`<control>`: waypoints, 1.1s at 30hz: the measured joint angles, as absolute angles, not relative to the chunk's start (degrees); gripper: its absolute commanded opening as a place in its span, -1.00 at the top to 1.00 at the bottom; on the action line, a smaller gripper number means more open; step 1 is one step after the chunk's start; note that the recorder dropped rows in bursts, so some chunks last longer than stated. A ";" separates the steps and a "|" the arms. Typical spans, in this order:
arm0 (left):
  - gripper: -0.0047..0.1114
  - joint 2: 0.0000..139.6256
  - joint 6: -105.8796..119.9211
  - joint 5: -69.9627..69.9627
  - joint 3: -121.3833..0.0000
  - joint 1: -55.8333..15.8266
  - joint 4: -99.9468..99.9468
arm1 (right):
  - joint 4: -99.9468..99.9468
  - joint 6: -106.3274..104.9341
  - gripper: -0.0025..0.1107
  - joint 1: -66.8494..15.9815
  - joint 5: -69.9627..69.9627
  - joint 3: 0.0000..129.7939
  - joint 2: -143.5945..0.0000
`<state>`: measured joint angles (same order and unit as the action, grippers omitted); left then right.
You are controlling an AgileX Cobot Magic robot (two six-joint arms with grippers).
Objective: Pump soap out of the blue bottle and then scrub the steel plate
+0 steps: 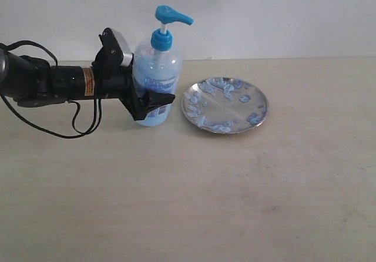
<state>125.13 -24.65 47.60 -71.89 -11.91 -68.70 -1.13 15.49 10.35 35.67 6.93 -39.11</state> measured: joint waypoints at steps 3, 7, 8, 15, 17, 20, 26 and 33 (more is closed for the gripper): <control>0.85 125.24 -25.21 46.09 -71.94 -11.91 -70.65 | 15.23 22.26 0.93 10.45 40.87 19.26 -58.77; 0.85 125.24 -25.36 45.30 -72.29 -11.91 -70.65 | 48.27 41.51 0.94 10.35 53.12 41.00 -82.30; 0.85 125.32 -25.36 45.30 -72.33 -11.91 -70.65 | 52.35 45.54 0.94 10.04 56.27 45.20 -85.89; 0.85 126.59 -25.46 46.19 -72.84 -11.91 -69.16 | 61.51 62.98 0.94 1.96 60.33 68.45 -103.06; 0.85 126.61 -25.46 46.19 -72.97 -11.91 -69.03 | 64.34 63.76 0.94 -0.65 59.47 72.00 -104.75; 0.85 126.61 -25.46 46.19 -73.22 -11.91 -69.03 | 67.28 63.40 0.94 -4.66 55.28 75.32 -105.72; 0.85 127.25 -25.46 42.61 -76.66 -12.57 -69.65 | 68.37 56.60 0.94 -11.70 43.79 76.70 -105.70; 0.85 127.87 -25.46 39.86 -78.76 -13.64 -69.98 | 68.51 55.48 0.94 -13.16 34.71 76.93 -105.70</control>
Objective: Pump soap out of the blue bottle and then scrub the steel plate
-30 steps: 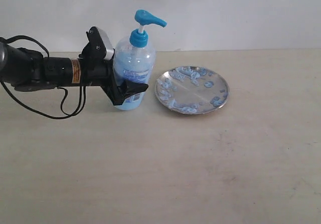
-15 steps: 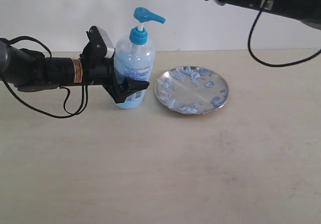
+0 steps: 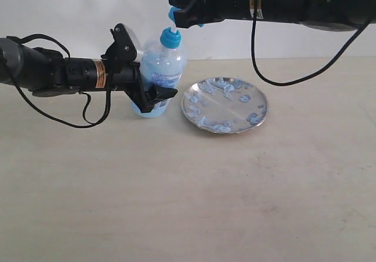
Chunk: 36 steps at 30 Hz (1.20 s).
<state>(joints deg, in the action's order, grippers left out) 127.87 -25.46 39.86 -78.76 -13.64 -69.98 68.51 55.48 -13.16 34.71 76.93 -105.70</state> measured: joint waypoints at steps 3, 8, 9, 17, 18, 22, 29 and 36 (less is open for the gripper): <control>0.85 127.96 -25.46 39.86 -78.85 -13.70 -69.98 | 68.51 55.48 0.94 -13.16 33.35 76.93 -105.70; 0.85 128.09 -25.46 39.86 -78.85 -13.75 -69.98 | 68.51 55.76 0.94 -13.16 30.25 76.93 -105.70; 0.85 128.23 -25.46 39.86 -78.99 -13.75 -69.98 | 68.51 55.99 0.94 -13.16 29.87 76.93 -105.70; 0.85 128.45 -26.06 39.97 -79.11 -13.75 -69.08 | 67.45 58.74 0.94 -13.16 31.07 77.62 -108.05; 0.85 128.45 -26.06 39.85 -79.11 -13.75 -68.89 | 67.29 58.87 0.94 -13.16 31.21 77.74 -108.29; 0.85 128.45 -26.17 39.72 -79.11 -13.65 -68.64 | 66.30 60.28 0.94 -13.16 32.23 78.21 -109.34; 0.85 128.57 -26.06 40.09 -79.24 -13.52 -68.55 | 70.06 64.03 0.94 -13.16 32.55 78.66 -109.69; 0.85 128.69 -25.81 40.00 -79.76 -13.44 -69.07 | 74.51 69.97 0.94 -13.05 31.36 79.29 -110.42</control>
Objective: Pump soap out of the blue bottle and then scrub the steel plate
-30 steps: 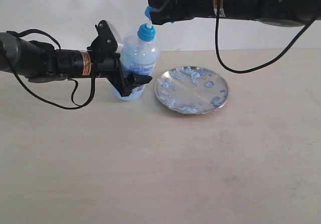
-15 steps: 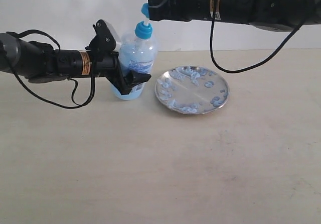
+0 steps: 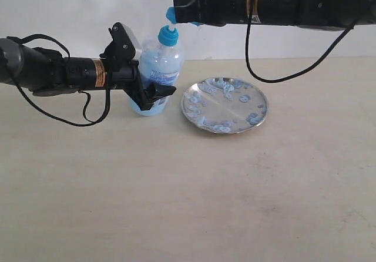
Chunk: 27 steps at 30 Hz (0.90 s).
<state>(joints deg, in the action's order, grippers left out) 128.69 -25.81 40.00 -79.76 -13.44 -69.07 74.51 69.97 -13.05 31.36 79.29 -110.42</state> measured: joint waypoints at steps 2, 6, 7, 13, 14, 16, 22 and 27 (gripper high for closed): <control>0.85 128.80 -25.68 40.00 -79.86 -13.40 -69.07 | 74.51 70.49 0.94 -13.05 31.36 79.29 -110.83; 0.85 128.91 -25.57 40.00 -79.89 -13.40 -68.94 | 74.51 70.99 0.94 -13.05 31.36 79.74 -111.38; 0.85 128.91 -25.57 40.00 -79.89 -13.40 -68.83 | 74.51 70.88 0.94 -13.05 31.36 79.72 -111.47; 0.85 128.91 -26.44 39.90 -79.89 -13.31 -67.77 | 71.62 61.38 0.94 -13.05 25.15 79.49 -109.99; 0.85 129.03 -26.89 40.02 -79.89 -13.31 -67.32 | 70.83 58.32 0.94 -13.05 22.34 79.22 -109.43; 0.85 129.49 -27.97 41.17 -79.89 -13.31 -65.53 | 69.16 54.31 0.94 -12.93 18.88 78.66 -108.28; 0.85 133.71 -32.33 50.64 -79.89 -12.93 -55.76 | 64.09 44.09 0.94 -12.94 15.52 77.24 -101.59; 0.85 135.83 -32.96 55.56 -79.89 -11.76 -53.46 | 57.83 43.27 0.94 -8.57 18.03 74.12 -93.28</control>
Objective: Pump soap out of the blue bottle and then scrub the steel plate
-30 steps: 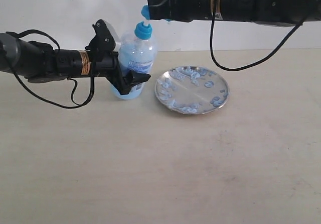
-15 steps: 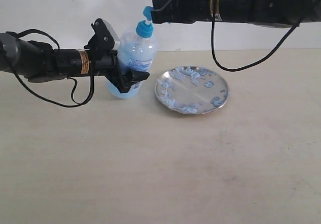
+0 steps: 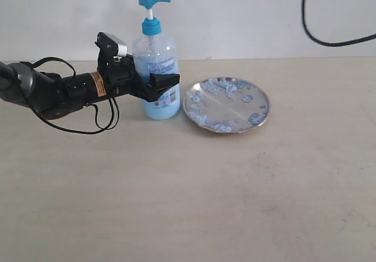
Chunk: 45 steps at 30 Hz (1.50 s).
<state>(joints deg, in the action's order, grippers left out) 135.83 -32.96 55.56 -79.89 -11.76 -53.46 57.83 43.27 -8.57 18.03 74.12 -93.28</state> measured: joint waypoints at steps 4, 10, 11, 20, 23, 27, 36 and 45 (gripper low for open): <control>0.85 135.97 -32.69 56.12 -79.89 -10.62 -53.48 | 51.35 42.09 0.94 -1.72 26.45 63.88 -86.56; 0.77 136.33 -31.88 56.95 -79.89 -9.86 -53.08 | 37.78 28.53 0.94 5.15 38.63 40.18 -71.47; 0.67 136.33 -31.73 56.95 -79.89 -9.86 -53.08 | 34.59 24.87 0.94 5.20 39.61 36.07 -68.11; -0.87 135.44 -34.51 53.36 -80.62 -9.74 -60.15 | 15.18 10.65 0.94 5.34 34.20 15.91 -40.42; -0.97 135.40 -35.35 51.63 -80.62 -9.74 -62.14 | 13.53 9.62 0.94 5.34 28.26 14.97 -37.06; -0.97 135.40 -35.55 51.21 -80.62 -9.74 -62.25 | 13.01 9.20 0.94 5.34 23.07 14.73 -36.44; -0.97 134.94 -35.77 51.24 -80.62 -9.74 -62.15 | 12.79 9.09 0.94 5.34 21.26 14.73 -36.44; -0.97 134.20 -39.80 30.85 -80.62 -9.98 -57.22 | 12.79 10.49 0.94 5.34 20.17 14.73 -36.44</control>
<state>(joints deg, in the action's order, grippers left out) 134.20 -39.80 30.85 -80.62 -9.98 -57.22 12.79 10.49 5.34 20.17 14.73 -36.44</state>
